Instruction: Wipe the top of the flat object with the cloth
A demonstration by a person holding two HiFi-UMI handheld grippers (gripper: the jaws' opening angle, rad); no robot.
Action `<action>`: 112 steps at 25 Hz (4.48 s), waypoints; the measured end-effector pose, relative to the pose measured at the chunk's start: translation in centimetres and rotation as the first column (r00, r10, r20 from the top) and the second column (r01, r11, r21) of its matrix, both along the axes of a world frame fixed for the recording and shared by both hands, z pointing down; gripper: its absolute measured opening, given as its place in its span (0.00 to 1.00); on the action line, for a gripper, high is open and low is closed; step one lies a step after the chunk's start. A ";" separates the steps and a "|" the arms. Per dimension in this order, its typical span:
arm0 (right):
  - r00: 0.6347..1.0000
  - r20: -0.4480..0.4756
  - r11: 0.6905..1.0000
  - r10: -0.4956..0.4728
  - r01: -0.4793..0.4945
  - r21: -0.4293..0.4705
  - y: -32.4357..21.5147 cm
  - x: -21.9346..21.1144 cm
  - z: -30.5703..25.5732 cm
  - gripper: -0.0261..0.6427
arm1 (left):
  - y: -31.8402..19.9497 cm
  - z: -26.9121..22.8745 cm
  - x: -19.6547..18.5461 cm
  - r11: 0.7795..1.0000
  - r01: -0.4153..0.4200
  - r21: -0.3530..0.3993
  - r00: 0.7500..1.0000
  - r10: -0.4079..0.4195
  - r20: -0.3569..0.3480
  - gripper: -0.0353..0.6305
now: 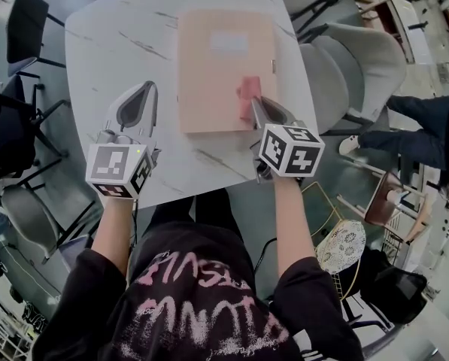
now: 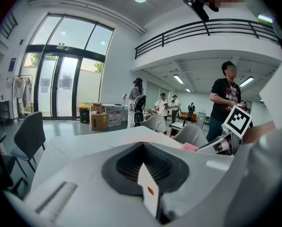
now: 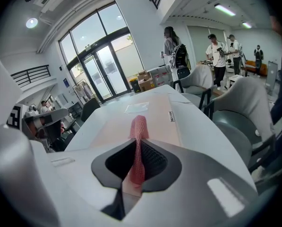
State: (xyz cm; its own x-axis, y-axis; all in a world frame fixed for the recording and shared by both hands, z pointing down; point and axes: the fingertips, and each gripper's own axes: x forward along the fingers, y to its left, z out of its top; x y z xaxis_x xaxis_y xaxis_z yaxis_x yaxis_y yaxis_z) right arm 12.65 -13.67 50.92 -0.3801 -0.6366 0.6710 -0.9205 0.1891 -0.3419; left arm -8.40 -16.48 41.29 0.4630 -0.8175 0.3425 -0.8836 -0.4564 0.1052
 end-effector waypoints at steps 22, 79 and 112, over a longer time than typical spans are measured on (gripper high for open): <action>0.995 -0.009 0.982 0.104 -0.101 0.162 -0.9 4.2 -4.0 0.11 | 0.3 -0.9 -0.2 1.000 0.017 0.001 1.000 -0.017 0.004 0.06; 0.999 0.040 0.850 0.037 -0.052 0.524 0.9 0.2 -18.6 0.11 | 2.0 -13.5 -3.1 0.969 0.075 0.236 0.997 -0.069 -0.034 0.06; 1.000 0.017 0.772 0.016 -0.023 0.636 0.7 1.2 -24.2 0.10 | 2.9 -20.2 -3.6 0.917 0.128 0.379 0.992 -0.118 -0.050 0.06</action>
State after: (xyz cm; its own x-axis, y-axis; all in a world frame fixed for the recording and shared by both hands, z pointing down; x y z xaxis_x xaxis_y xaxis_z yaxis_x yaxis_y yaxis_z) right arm 13.82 -12.97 26.76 -0.3673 -0.9240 0.1065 -0.9235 0.3488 -0.1597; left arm -11.98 -13.57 21.12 0.3551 -0.9347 -0.0163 -0.9345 -0.3545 -0.0311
